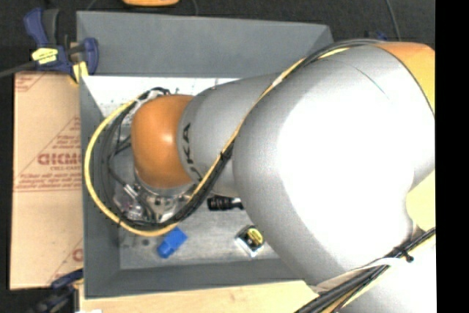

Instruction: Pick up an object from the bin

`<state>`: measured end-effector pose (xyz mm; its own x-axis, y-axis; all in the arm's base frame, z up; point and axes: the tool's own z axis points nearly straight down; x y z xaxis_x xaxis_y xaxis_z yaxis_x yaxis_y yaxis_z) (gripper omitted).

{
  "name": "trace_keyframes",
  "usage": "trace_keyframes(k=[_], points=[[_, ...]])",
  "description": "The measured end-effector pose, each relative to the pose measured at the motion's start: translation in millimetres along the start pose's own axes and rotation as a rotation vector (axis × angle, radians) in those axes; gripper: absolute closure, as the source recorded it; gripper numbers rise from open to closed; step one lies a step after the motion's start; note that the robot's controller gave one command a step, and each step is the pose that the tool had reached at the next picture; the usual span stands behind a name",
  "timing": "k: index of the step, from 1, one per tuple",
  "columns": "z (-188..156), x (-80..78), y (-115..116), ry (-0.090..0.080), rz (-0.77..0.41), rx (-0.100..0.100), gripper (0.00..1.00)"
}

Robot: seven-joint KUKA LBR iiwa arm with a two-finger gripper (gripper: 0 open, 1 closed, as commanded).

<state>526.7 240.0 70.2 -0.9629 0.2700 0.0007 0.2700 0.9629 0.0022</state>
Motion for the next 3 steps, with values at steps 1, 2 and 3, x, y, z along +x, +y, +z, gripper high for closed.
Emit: trace_keyframes(k=[1, 2, 3], points=[[0, -2.1, -2, -0.002, 0.004, 0.001, 1.0], [-69, -15.8, -6, -0.009, 0.019, -0.003, 1.0], [-65, -14.1, -7, -0.003, 0.017, 0.002, 0.0]])
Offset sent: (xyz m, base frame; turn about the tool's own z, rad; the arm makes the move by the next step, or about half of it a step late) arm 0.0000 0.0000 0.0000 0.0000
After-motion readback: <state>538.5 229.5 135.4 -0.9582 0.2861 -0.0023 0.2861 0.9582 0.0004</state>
